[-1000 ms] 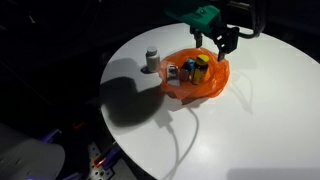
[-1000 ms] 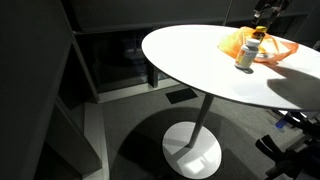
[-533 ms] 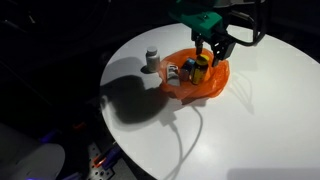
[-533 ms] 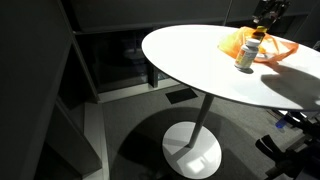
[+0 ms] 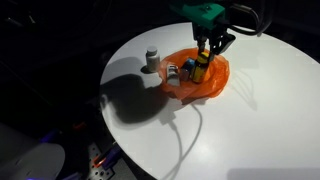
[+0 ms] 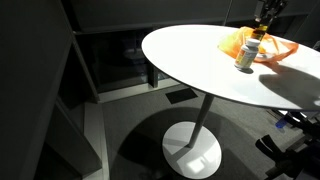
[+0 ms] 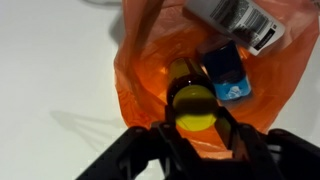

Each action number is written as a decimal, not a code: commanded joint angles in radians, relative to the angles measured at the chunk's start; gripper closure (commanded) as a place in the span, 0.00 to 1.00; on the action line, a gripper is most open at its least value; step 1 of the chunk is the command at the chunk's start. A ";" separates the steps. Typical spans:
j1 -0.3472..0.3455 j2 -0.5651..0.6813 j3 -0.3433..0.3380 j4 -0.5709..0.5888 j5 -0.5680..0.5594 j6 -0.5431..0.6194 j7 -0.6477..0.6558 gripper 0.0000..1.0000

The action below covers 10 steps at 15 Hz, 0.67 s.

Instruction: Place the yellow bottle next to the white one

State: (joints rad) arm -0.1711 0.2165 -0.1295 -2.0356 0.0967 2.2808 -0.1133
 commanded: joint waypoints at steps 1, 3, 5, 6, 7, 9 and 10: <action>0.013 -0.047 0.021 0.010 0.007 -0.029 -0.015 0.81; 0.031 -0.080 0.034 0.001 -0.005 -0.028 -0.007 0.81; 0.055 -0.115 0.048 -0.002 -0.017 -0.029 0.001 0.81; 0.068 -0.133 0.055 -0.003 -0.026 -0.029 0.005 0.81; 0.082 -0.152 0.062 -0.006 -0.035 -0.027 0.009 0.81; 0.105 -0.185 0.078 -0.012 -0.043 -0.022 0.000 0.81; 0.115 -0.197 0.085 -0.013 -0.045 -0.018 -0.005 0.81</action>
State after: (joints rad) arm -0.0748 0.0765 -0.0622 -2.0335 0.0738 2.2775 -0.1121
